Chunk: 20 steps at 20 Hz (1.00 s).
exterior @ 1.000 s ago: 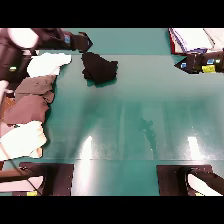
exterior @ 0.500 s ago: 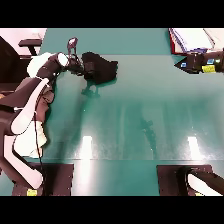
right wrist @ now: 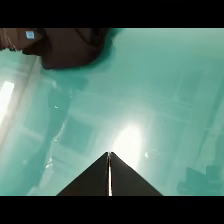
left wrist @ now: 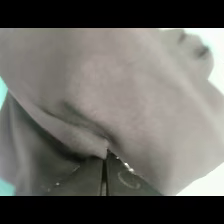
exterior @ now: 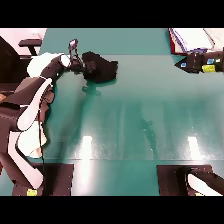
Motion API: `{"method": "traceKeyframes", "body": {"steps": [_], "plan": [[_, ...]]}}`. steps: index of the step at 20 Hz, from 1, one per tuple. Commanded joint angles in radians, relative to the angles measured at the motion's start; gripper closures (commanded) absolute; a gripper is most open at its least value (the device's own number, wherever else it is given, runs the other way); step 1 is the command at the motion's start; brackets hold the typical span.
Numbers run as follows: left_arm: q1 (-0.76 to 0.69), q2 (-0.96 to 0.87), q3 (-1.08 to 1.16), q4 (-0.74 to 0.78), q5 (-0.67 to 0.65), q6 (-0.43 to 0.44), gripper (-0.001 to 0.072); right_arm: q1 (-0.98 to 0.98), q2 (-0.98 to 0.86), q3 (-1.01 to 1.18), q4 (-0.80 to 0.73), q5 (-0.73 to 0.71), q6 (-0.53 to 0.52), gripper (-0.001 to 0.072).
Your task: Fold the shirts.
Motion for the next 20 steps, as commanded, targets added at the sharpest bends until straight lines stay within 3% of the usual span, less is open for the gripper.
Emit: {"method": "traceKeyframes", "body": {"steps": [1,4,7,13,16,19,20], "plan": [[0.002,0.010,0.161,-0.010,-0.087,0.044,0.0681,0.000,0.000,0.026,-0.002,-0.012,-0.003,0.0692],[0.002,0.127,0.327,-0.010,-0.130,0.139,0.0682,0.000,0.000,0.135,-0.013,-0.008,-0.036,0.0693],[0.002,0.341,0.335,0.014,-0.138,0.240,0.0682,0.000,0.000,0.263,-0.040,-0.003,-0.041,0.0693],[-0.014,0.622,0.335,0.047,-0.391,0.263,0.0682,-0.002,0.000,0.415,-0.061,0.015,-0.041,0.0693],[-0.113,0.629,0.282,0.047,-0.518,0.263,0.0682,-0.002,0.000,0.437,-0.060,0.054,-0.040,0.0693],[-0.263,0.620,0.113,0.036,-0.516,0.299,0.0678,-0.002,0.008,0.441,-0.055,0.088,-0.039,0.0692],[-0.312,0.615,0.056,0.033,-0.497,0.323,0.0489,-0.002,0.013,0.441,-0.055,0.095,-0.039,0.0693]]}}
